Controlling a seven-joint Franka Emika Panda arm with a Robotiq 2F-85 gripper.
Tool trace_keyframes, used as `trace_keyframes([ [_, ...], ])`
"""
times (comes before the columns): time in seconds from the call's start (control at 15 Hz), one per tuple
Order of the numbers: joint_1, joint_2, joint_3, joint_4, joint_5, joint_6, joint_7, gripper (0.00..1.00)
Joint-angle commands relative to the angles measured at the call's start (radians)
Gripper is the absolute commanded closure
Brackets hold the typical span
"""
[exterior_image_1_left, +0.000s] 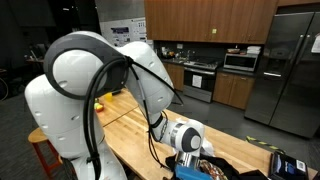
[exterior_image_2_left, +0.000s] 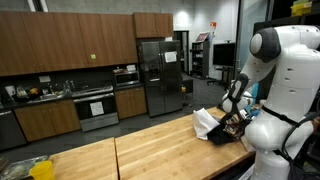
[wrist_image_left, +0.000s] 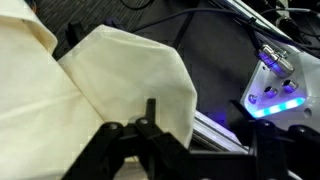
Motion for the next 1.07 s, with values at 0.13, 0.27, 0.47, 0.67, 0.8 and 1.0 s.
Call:
trace_keyframes([
  [0.13, -0.004, 0.001, 0.005, 0.001, 0.002, -0.001, 0.0, 0.26],
  [0.27, -0.004, 0.001, 0.005, 0.001, 0.002, -0.001, 0.0, 0.26],
  [0.47, -0.004, 0.001, 0.005, 0.001, 0.002, -0.001, 0.0, 0.26],
  [0.67, -0.004, 0.001, 0.005, 0.001, 0.002, -0.001, 0.0, 0.26],
  [0.8, -0.004, 0.001, 0.005, 0.001, 0.002, -0.001, 0.0, 0.26],
  [1.0, -0.004, 0.001, 0.005, 0.001, 0.002, -0.001, 0.0, 0.26],
])
